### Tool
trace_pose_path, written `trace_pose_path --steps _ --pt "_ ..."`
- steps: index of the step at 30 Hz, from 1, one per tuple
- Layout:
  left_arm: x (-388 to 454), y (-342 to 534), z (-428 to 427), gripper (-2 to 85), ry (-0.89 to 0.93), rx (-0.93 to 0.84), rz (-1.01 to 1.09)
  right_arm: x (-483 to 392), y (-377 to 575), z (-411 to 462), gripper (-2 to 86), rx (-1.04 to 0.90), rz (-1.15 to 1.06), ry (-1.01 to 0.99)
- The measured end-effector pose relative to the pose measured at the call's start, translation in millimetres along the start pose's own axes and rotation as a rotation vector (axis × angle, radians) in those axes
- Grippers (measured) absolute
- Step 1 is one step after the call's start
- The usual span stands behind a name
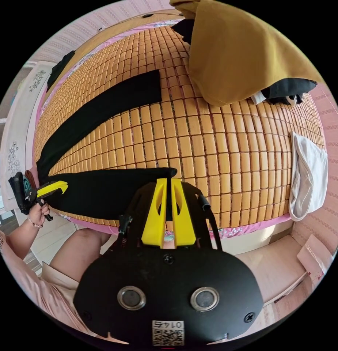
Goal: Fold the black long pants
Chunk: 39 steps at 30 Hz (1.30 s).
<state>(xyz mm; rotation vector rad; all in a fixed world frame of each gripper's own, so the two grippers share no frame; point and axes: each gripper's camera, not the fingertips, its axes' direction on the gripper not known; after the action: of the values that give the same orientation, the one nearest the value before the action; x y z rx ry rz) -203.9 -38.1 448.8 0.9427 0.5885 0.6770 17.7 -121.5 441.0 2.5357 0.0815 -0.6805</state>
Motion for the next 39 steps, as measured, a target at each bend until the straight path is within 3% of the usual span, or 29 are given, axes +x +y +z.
trace_pose_path --steps 9,15,22,29,39 --pt "24 0 35 1.3 -0.039 -0.041 -0.005 24 21 1 -0.5 0.092 0.04 0.05" --pt "38 10 43 0.1 -0.042 -0.029 0.02 14 32 41 -0.9 -0.12 -0.059 0.105" --pt "69 32 49 -0.4 -0.145 0.01 0.15 21 27 52 -0.9 -0.157 -0.143 0.064" --pt "94 62 52 -0.8 -0.212 0.053 0.266 13 31 62 -1.0 -0.168 -0.228 0.147" --pt "105 108 42 -0.8 -0.248 0.107 0.225 9 44 72 -1.0 -0.172 -0.286 0.226"
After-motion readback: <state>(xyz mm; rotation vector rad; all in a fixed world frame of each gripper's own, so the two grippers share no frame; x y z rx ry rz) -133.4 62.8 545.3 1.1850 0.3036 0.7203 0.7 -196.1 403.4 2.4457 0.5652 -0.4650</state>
